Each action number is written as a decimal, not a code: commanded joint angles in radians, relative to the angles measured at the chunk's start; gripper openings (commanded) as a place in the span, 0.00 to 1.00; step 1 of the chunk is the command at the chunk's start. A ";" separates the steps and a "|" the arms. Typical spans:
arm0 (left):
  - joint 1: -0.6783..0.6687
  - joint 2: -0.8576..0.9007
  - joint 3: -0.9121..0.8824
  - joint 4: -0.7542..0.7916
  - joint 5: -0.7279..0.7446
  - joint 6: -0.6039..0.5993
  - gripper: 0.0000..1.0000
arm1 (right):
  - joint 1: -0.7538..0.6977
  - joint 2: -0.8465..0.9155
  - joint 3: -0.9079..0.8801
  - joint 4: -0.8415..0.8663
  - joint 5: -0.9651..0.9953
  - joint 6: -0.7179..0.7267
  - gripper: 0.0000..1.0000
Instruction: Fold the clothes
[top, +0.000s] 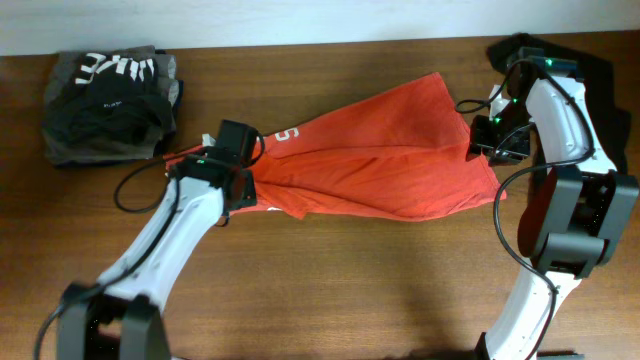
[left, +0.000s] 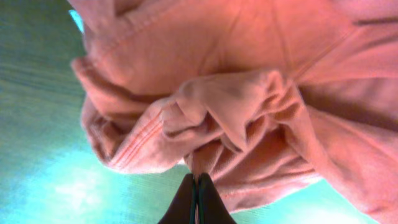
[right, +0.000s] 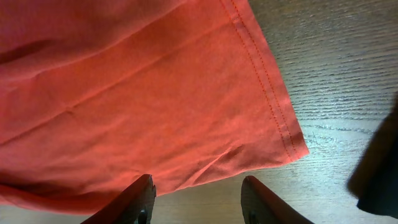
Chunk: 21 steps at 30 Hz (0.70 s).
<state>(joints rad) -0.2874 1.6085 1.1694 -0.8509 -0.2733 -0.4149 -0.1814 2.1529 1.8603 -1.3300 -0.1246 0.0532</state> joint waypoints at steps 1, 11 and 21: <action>0.002 -0.077 0.016 -0.028 0.054 0.001 0.01 | 0.005 -0.031 -0.005 0.001 -0.034 0.007 0.50; 0.002 -0.199 0.017 -0.052 0.079 0.020 0.00 | 0.005 -0.031 -0.005 0.057 -0.164 0.012 0.49; 0.002 -0.251 0.018 -0.059 0.129 0.019 0.00 | 0.000 -0.062 -0.005 0.070 -0.189 0.052 0.49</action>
<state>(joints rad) -0.2874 1.3762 1.1709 -0.9031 -0.1711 -0.4088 -0.1814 2.1509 1.8603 -1.2552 -0.2928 0.0879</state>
